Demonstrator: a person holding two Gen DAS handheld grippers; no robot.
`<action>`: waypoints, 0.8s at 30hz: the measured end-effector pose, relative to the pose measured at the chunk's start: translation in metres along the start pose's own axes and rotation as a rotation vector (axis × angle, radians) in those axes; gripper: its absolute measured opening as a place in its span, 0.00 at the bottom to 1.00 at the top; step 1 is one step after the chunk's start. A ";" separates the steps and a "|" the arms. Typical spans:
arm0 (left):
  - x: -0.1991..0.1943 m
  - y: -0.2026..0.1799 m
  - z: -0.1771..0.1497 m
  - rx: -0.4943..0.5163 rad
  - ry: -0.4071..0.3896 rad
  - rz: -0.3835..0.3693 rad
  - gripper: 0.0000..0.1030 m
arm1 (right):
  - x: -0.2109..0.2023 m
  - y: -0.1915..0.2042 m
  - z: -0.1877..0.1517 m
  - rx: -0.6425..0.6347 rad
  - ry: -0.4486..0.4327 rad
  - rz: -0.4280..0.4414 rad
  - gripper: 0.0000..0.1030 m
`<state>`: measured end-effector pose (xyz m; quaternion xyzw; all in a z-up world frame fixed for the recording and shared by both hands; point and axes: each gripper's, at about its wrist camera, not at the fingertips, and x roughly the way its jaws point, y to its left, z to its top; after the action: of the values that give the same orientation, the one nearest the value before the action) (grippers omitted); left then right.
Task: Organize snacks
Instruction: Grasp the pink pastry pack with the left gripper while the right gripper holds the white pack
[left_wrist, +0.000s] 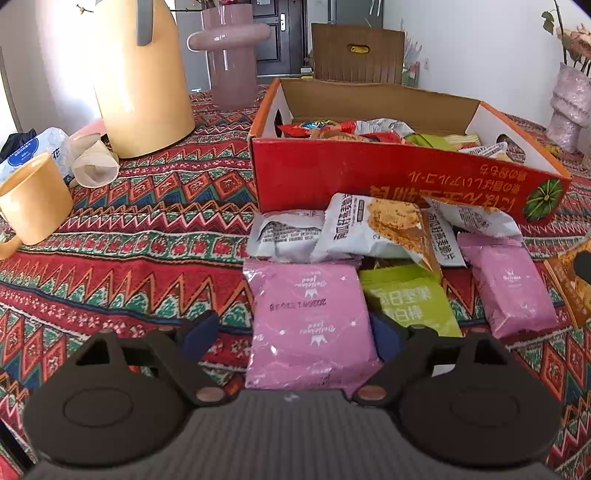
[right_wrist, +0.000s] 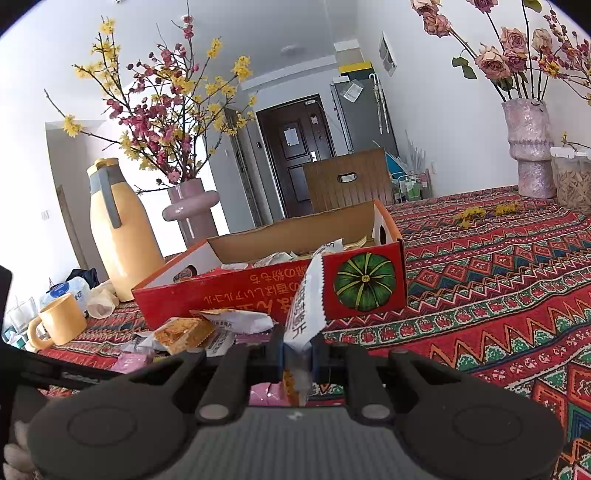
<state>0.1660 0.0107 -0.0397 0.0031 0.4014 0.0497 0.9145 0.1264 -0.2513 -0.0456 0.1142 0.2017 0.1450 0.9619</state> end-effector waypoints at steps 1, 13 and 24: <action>0.001 0.000 0.001 -0.007 -0.001 -0.003 0.82 | 0.000 0.000 0.000 0.000 0.000 0.000 0.12; -0.013 0.008 -0.003 -0.034 -0.046 -0.074 0.60 | 0.002 0.001 -0.001 -0.008 0.009 -0.013 0.12; -0.049 0.024 0.006 -0.034 -0.153 -0.058 0.60 | 0.000 0.006 0.000 -0.036 0.012 -0.032 0.12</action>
<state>0.1356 0.0299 0.0017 -0.0203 0.3296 0.0293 0.9434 0.1245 -0.2455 -0.0435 0.0927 0.2066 0.1342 0.9648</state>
